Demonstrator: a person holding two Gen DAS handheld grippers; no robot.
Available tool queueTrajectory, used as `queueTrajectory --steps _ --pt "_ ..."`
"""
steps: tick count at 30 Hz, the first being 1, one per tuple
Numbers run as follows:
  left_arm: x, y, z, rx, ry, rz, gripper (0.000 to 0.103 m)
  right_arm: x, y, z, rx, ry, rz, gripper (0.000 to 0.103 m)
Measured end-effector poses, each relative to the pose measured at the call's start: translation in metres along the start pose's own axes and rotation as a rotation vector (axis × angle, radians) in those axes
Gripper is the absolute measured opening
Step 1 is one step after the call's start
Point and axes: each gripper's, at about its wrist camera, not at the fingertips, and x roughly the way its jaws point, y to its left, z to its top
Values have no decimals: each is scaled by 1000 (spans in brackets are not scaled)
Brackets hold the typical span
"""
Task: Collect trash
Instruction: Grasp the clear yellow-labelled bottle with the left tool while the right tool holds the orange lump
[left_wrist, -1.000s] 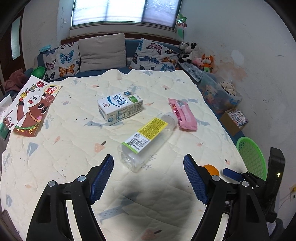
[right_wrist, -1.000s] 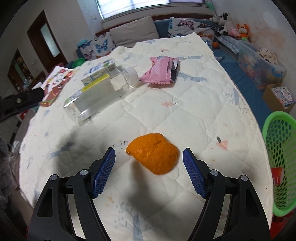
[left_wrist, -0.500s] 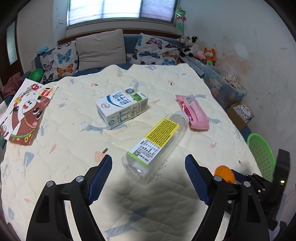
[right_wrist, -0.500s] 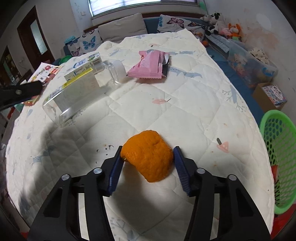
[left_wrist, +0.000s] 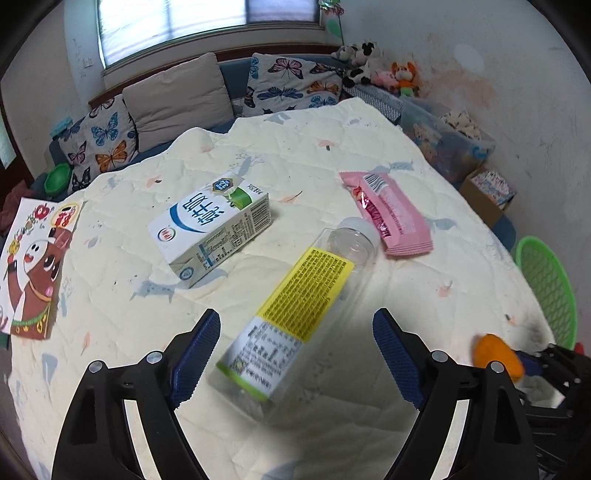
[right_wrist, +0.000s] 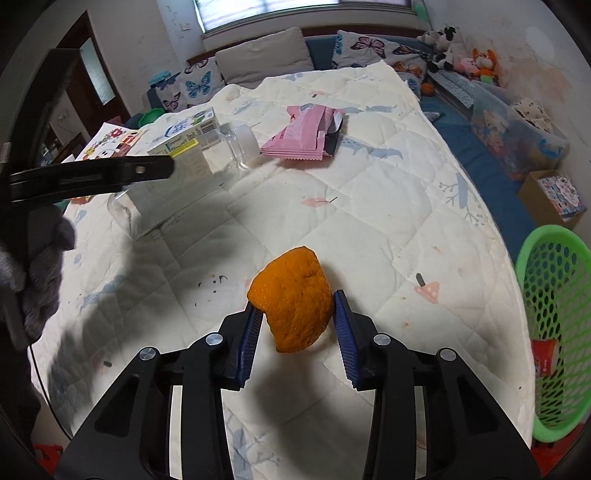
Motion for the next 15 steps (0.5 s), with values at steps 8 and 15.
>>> queueTrajectory --steps 8,15 --pt "23 -1 10 30 32 -9 83 -9 -7 1 -8 -1 34 39" --pt "41 2 18 23 79 -61 83 -12 -9 3 -24 -6 48 39"
